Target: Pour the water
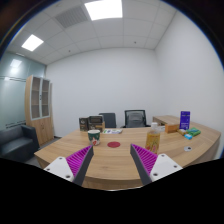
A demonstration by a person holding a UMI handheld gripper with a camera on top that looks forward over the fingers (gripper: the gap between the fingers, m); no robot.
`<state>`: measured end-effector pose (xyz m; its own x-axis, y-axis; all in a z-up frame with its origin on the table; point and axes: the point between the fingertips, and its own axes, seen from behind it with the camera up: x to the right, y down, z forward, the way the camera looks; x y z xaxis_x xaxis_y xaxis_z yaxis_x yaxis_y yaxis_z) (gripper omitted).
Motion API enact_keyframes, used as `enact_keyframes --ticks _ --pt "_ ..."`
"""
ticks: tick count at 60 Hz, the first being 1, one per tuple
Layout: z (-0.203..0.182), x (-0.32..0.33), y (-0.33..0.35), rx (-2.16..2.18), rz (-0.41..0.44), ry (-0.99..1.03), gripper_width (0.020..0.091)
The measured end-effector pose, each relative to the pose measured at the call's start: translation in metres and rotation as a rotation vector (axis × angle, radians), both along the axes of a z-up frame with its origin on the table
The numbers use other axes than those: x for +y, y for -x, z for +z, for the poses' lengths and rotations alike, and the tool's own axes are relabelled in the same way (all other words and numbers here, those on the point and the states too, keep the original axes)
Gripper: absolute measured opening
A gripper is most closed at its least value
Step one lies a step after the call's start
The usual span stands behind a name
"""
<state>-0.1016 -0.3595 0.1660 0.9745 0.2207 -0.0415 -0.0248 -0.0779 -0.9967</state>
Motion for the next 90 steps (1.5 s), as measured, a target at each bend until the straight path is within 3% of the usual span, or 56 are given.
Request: enact_keyframes --ticks 8,23,39,48,58,60,62,71,77,90 --pt "0.002 0.000 -0.001 0.045 0.010 0.005 0.0821" --pt "-0.015 0.035 -0.050 0.018 -0.075 0.010 0.0826" --pt "-0.062 0.137 -0.142 -0.086 -0.231 0.050 0.0827" --pt "-0.077 0.198 -0.163 -0.084 -0.256 0.077 0.0833" --pt "-0.082 0.247 -0.155 -0.069 -0.228 0.084 0.0826" --pt "-0.083 0.252 -0.153 -0.070 -0.220 0.085 0.0775" --pt "-0.085 0.256 -0.154 -0.076 -0.224 0.091 0.0575" --pt "-0.083 0.259 -0.155 -0.094 -0.264 0.067 0.0491" --pt "-0.078 0.261 -0.151 -0.171 -0.283 0.063 0.0473" --pt "0.003 0.298 -0.079 -0.623 -0.270 -0.081 0.0471"
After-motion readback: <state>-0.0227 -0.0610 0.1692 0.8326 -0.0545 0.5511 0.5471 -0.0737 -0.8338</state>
